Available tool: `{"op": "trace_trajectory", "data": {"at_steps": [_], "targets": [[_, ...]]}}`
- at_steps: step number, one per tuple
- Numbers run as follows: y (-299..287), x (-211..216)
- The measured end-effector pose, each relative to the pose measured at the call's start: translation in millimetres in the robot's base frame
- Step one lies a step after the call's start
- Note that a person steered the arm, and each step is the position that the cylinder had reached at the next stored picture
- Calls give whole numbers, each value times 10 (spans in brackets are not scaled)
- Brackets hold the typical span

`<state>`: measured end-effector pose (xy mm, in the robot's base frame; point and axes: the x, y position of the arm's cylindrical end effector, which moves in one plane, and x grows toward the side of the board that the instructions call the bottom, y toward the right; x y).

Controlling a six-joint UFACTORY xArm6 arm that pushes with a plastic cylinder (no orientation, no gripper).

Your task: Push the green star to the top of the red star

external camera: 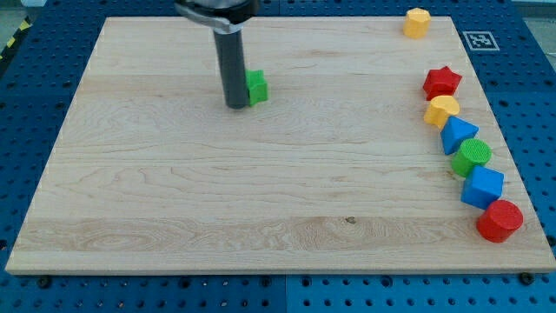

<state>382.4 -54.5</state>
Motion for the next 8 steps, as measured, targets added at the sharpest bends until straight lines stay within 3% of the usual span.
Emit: {"op": "trace_trajectory", "data": {"at_steps": [4, 6, 8], "targets": [[942, -1138], [493, -1528], [1061, -1693]]}}
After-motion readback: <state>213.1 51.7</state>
